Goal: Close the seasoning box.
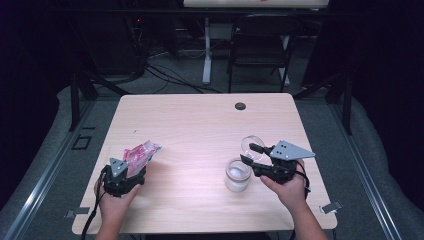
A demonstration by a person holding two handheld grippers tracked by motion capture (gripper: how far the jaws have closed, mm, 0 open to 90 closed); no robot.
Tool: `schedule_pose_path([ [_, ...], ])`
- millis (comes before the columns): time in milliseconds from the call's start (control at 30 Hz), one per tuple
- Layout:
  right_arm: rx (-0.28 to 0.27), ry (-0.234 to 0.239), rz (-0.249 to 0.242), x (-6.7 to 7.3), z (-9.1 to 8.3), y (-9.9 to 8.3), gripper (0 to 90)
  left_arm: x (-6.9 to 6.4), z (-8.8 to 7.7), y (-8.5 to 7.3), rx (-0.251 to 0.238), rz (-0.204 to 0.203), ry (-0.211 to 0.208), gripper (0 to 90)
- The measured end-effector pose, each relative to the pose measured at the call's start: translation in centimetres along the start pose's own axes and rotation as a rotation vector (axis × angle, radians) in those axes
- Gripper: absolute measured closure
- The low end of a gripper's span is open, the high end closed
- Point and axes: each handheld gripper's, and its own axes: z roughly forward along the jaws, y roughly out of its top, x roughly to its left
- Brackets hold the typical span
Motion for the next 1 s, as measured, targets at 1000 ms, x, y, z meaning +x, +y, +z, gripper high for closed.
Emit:
schedule_pose_path([
  [1000,-0.012,-0.089,0.048,-0.7,-1.5,0.9,47.5,-7.6,-1.4,1.4,-0.052,0.187,-0.206,27.0],
])
